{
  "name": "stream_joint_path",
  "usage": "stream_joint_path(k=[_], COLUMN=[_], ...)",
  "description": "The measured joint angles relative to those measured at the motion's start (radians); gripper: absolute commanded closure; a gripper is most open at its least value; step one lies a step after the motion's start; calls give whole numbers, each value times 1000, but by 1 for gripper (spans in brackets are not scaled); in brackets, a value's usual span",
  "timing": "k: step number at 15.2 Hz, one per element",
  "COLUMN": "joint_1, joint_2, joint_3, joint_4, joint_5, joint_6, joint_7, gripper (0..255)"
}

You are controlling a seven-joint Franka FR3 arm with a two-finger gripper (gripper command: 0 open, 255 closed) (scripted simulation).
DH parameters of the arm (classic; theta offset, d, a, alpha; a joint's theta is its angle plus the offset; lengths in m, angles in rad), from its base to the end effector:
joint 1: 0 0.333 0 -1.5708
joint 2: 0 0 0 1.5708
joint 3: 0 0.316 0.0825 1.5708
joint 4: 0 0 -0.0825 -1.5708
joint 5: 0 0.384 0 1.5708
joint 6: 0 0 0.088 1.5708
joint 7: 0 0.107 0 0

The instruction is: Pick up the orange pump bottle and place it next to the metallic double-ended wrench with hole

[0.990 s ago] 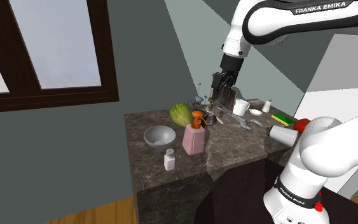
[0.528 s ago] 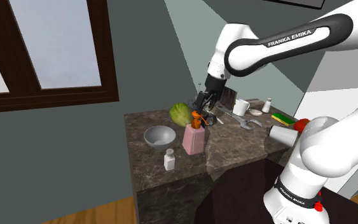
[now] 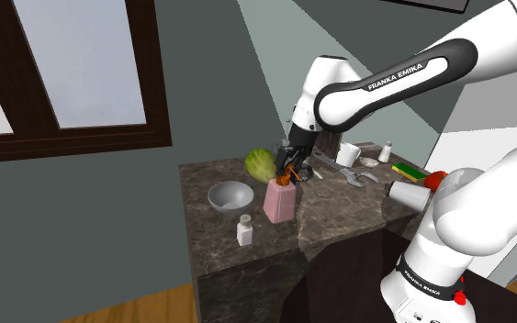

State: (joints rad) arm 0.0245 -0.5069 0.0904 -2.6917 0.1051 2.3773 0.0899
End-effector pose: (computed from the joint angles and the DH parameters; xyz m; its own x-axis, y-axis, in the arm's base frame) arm 0.3846 0.0443 0.4066 0.9812 -0.0556 0.1850 -0.0454 -0.9972 -0.0588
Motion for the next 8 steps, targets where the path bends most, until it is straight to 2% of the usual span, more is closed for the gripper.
stream_joint_path(k=[7, 8], joint_1=[0, 0], joint_2=[15, 15], joint_3=[1, 1], joint_4=[-8, -8], joint_5=[1, 1], joint_6=[24, 24], joint_7=[-1, -1], gripper=[0, 255])
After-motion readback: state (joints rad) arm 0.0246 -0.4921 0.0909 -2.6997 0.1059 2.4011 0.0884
